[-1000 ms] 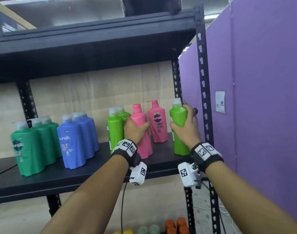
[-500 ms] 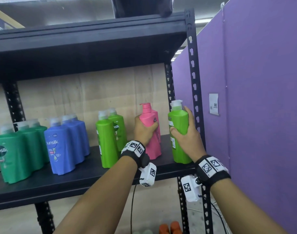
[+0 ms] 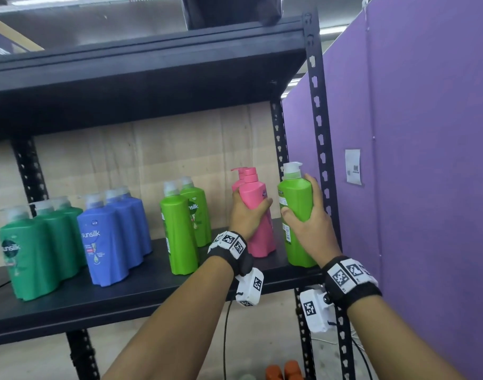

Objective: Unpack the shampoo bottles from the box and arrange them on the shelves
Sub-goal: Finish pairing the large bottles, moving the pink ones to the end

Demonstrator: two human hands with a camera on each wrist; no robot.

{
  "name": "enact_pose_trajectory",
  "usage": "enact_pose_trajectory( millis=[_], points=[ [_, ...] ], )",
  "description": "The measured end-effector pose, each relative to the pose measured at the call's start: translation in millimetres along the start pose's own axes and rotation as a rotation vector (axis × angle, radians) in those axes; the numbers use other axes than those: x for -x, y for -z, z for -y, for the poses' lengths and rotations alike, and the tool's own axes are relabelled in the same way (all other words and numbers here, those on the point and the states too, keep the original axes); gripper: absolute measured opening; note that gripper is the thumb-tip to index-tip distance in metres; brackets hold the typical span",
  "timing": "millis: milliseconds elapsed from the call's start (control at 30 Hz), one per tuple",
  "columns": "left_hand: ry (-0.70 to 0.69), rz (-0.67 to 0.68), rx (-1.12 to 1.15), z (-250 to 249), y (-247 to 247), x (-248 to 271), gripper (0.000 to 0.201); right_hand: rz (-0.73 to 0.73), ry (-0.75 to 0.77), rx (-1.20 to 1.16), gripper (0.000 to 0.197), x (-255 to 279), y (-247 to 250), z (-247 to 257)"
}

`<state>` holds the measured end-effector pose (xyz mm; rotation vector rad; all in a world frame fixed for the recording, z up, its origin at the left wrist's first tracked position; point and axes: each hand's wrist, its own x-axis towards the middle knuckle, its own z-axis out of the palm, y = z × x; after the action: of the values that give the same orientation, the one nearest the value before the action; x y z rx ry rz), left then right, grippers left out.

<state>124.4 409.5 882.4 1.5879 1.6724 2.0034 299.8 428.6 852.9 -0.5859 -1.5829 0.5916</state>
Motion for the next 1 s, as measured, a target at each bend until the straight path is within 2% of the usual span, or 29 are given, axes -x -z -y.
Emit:
enact_pose_trajectory(
  millis=[67, 167, 233, 300, 400, 500, 600, 800, 933, 1000],
  points=[
    [0.037, 0.088, -0.032, -0.8, 7.1, 3.4, 0.064, -0.001, -0.001, -0.002, 0.087, -0.7, 0.2, -0.2],
    [0.072, 0.246, -0.231, -6.7, 24.3, 10.4, 0.069, -0.019, 0.004, 0.001, 0.086, -0.7, -0.9, 1.1],
    [0.044, 0.328, -0.478, -14.6, 40.9, 16.9, 0.06, -0.069, 0.025, 0.013, 0.084, 0.0, -3.6, 1.4],
    [-0.042, 0.339, -0.732, -24.2, 60.0, 22.8, 0.045, -0.102, 0.044, -0.005, 0.085, 0.2, -7.5, 0.6],
    [-0.155, 0.283, -0.973, -36.4, 86.8, 33.3, 0.028, -0.072, 0.073, -0.048, 0.087, 2.6, -16.8, 3.7],
    [-0.226, 0.207, -1.141, -46.4, 105.8, 44.5, 0.029, -0.096, 0.16, -0.069, 0.089, 12.1, -32.8, 14.5],
    [-0.259, 0.086, -1.234, -53.2, 123.1, 52.3, 0.037, -0.059, 0.146, -0.175, 0.086, 20.8, -49.8, 27.8],
    [-0.29, -0.119, -1.124, -49.6, 157.3, 59.1, 0.03, -0.035, 0.171, -0.351, 0.085, 31.4, -92.1, 42.2],
    [-0.347, -0.289, -1.068, -26.0, 171.0, 56.6, 0.05, 0.01, 0.185, -0.321, 0.089, 33.0, -116.2, 41.7],
    [-0.312, -0.315, -0.963, -9.3, 176.7, 53.9, 0.068, 0.073, 0.139, -0.321, 0.097, 33.4, -125.2, 45.0]
  ],
)
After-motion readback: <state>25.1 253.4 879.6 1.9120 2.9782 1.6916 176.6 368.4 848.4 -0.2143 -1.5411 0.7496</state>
